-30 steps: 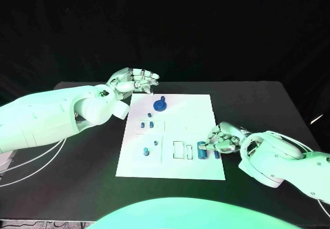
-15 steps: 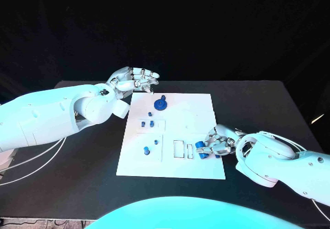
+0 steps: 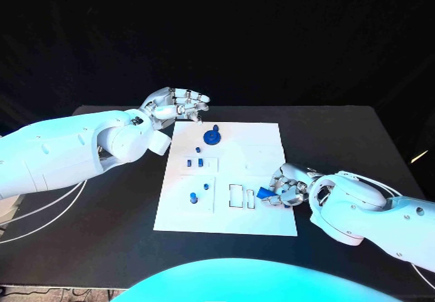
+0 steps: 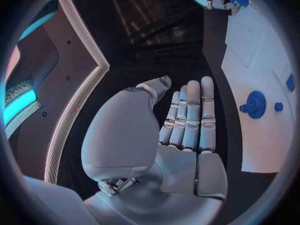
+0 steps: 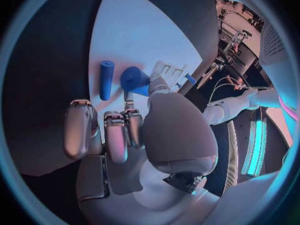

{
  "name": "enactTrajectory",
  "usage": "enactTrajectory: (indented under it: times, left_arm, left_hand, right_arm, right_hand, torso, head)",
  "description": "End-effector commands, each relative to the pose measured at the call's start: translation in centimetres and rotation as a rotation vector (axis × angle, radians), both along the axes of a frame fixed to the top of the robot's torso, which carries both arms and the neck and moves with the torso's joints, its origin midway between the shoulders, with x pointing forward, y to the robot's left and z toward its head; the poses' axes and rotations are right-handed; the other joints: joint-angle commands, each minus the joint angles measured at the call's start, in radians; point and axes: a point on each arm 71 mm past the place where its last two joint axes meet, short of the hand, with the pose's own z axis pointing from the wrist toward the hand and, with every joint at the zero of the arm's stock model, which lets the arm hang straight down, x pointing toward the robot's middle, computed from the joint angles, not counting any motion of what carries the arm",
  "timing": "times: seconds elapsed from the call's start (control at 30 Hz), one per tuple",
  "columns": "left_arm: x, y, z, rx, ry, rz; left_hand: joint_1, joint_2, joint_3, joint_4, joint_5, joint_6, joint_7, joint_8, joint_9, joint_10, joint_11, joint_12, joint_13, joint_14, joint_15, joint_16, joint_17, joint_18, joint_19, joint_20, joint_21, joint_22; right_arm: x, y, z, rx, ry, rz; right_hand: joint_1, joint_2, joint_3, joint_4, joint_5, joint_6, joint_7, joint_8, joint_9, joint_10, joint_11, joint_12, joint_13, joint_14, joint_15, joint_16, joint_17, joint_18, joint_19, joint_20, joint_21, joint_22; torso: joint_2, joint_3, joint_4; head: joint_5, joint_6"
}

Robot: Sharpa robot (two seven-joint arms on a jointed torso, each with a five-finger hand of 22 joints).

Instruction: Assemble the parts on the task board

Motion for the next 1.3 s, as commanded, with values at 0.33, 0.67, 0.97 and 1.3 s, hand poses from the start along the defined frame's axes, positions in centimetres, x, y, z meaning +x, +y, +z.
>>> enactTrajectory:
  times: [0.33, 0.67, 0.97, 1.3]
  left_arm:
    - [-0.1, -0.2, 0.1, -0.012, 0.001, -0.015]
    - [0.0, -0.1, 0.1, -0.011, 0.001, -0.013]
    - [-0.1, -0.2, 0.1, -0.011, 0.002, -0.014]
    - [-0.1, -0.2, 0.1, -0.011, 0.003, -0.015]
  left_hand:
    - [0.004, 0.009, -0.005, -0.001, 0.002, -0.005, 0.013, 0.006, -0.001, -0.009, -0.001, 0.005, -0.002, -0.002, 0.003, -0.005, 0.002, 0.005, 0.006, 0.001, -0.004, -0.002]
    - [0.003, 0.009, -0.005, 0.000, 0.002, -0.005, 0.013, 0.007, -0.001, -0.009, -0.001, 0.006, -0.002, -0.002, 0.003, -0.005, 0.002, 0.005, 0.006, 0.001, -0.005, -0.002]
    - [0.003, 0.009, -0.005, 0.000, 0.002, -0.005, 0.013, 0.007, -0.001, -0.009, -0.001, 0.006, -0.002, -0.002, 0.003, -0.005, 0.002, 0.005, 0.006, 0.001, -0.005, -0.002]
    - [0.003, 0.009, -0.005, 0.000, 0.002, -0.005, 0.013, 0.007, -0.001, -0.009, -0.001, 0.006, -0.002, -0.002, 0.003, -0.005, 0.002, 0.005, 0.006, 0.001, -0.005, -0.002]
  right_arm:
    - [-0.6, 0.2, -0.3, 0.131, 0.022, -0.066]
    - [-0.3, 0.8, 2.7, 0.285, 0.000, -0.084]
    - [-0.4, 2.5, 2.7, 0.284, 0.111, -0.050]
    - [-0.8, 4.2, 1.3, 0.250, 0.181, -0.033]
  right_hand:
    - [0.000, 0.032, 0.050, 0.000, 0.115, 0.054, -0.025, 0.030, -0.007, 0.015, -0.022, -0.002, 0.123, 0.100, -0.019, 0.004, 0.236, -0.013, 0.019, -0.013, 0.007, 0.155]
    - [-0.022, 0.060, 0.080, 0.001, 0.129, 0.074, -0.039, 0.050, -0.003, 0.021, -0.035, -0.002, 0.126, 0.100, -0.030, 0.003, 0.233, -0.013, 0.019, -0.023, 0.003, 0.156]
    - [-0.105, 0.072, 0.091, 0.002, 0.116, 0.079, -0.044, 0.070, 0.001, 0.021, -0.040, -0.010, 0.123, 0.098, -0.035, 0.000, 0.226, -0.011, 0.016, -0.029, -0.010, 0.154]
    - [-0.170, 0.089, 0.098, 0.003, 0.097, 0.084, -0.048, 0.090, 0.006, 0.031, -0.043, -0.002, 0.136, 0.098, -0.037, 0.000, 0.226, -0.011, 0.016, -0.031, -0.014, 0.156]
  torso:
    - [0.000, -0.0004, 0.0002]
    - [-0.001, -0.0013, -0.0003]
    - [0.000, -0.0005, -0.0003]
    - [0.000, -0.0008, -0.0004]
  head:
    - [0.000, 0.004]
    - [-0.001, 0.007]
    - [-0.002, 0.006]
    - [-0.001, 0.002]
